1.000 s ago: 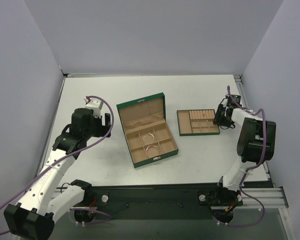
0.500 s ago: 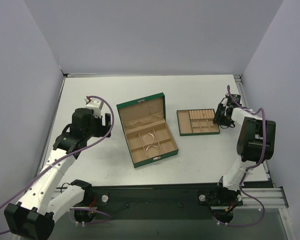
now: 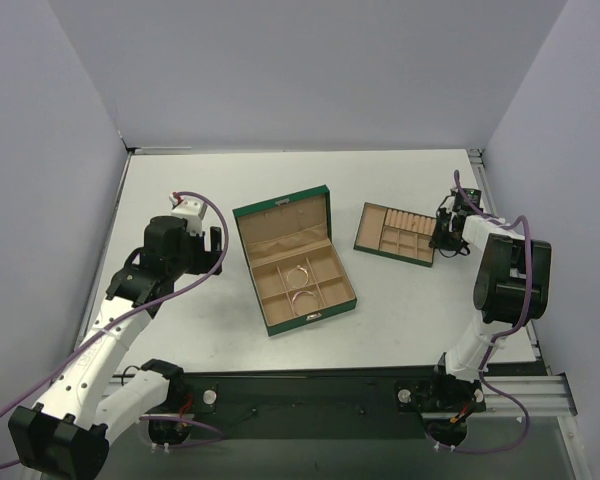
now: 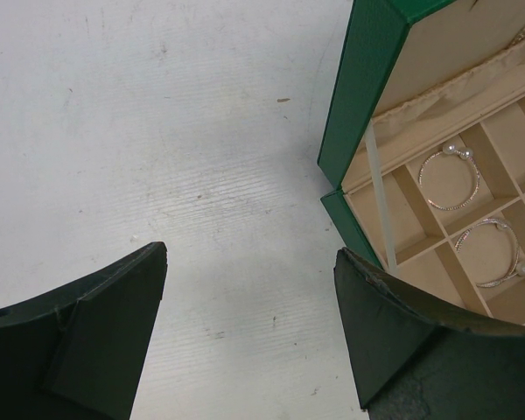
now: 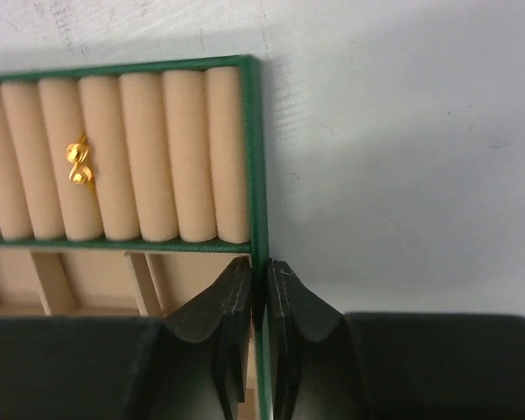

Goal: Organize the mixed jewelry

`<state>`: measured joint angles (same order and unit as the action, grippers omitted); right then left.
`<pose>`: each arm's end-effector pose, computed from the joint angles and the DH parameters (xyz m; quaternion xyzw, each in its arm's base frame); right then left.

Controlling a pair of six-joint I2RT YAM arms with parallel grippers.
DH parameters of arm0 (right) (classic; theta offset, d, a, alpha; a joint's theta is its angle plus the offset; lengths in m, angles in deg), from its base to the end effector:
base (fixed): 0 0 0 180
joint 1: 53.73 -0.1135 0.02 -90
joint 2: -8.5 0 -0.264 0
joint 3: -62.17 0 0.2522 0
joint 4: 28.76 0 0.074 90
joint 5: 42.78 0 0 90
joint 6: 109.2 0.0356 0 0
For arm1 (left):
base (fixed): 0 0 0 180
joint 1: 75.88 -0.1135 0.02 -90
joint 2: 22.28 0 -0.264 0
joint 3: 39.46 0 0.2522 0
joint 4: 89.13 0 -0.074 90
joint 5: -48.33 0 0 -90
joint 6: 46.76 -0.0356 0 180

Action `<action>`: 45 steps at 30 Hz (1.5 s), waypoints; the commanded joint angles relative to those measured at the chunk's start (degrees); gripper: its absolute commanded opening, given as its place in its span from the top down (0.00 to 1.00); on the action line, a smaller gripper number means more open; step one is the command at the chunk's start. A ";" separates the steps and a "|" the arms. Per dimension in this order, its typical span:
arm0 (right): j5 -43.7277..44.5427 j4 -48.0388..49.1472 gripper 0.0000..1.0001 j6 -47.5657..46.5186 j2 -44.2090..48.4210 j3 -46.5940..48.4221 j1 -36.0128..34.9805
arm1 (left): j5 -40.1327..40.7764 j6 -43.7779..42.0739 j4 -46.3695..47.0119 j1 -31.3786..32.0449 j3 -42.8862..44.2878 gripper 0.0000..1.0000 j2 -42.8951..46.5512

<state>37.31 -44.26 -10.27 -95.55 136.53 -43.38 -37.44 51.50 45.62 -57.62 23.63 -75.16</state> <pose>0.3750 -0.0623 0.1673 0.1218 0.9136 0.0751 0.3807 0.1894 -0.0597 0.3058 0.0603 0.8847 -0.0739 0.4563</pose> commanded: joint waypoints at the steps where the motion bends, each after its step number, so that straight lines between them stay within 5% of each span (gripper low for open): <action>1: 1.47 -0.81 0.94 0.83 -0.45 -0.13 -0.33 | -0.54 -0.87 1.60 -0.24 0.43 0.13 0.15; 9: 1.91 -0.81 0.76 0.92 -0.28 -0.22 -0.42 | -0.80 -0.87 1.60 -0.24 0.43 0.13 -0.03; 10: 2.26 -0.64 0.68 1.00 -0.28 -0.30 -0.42 | -0.80 -0.87 1.69 -0.16 0.34 0.13 0.06; 16: 3.76 1.29 0.60 1.88 1.65 -2.76 -0.51 | -0.89 -0.87 1.69 -0.24 0.43 0.13 0.06; 34: 6.22 10.44 0.62 3.73 7.11 -10.15 -0.42 | -1.15 -0.96 1.78 -0.24 0.34 0.13 0.15; 45: 4.90 2.18 0.73 3.11 1.40 -2.51 -0.24 | -1.33 -0.96 1.86 -0.24 0.34 0.13 0.24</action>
<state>41.84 -37.29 -7.08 -91.88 130.15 -43.71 -37.92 51.32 45.62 -57.62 23.63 -75.27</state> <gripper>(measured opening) 0.301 0.870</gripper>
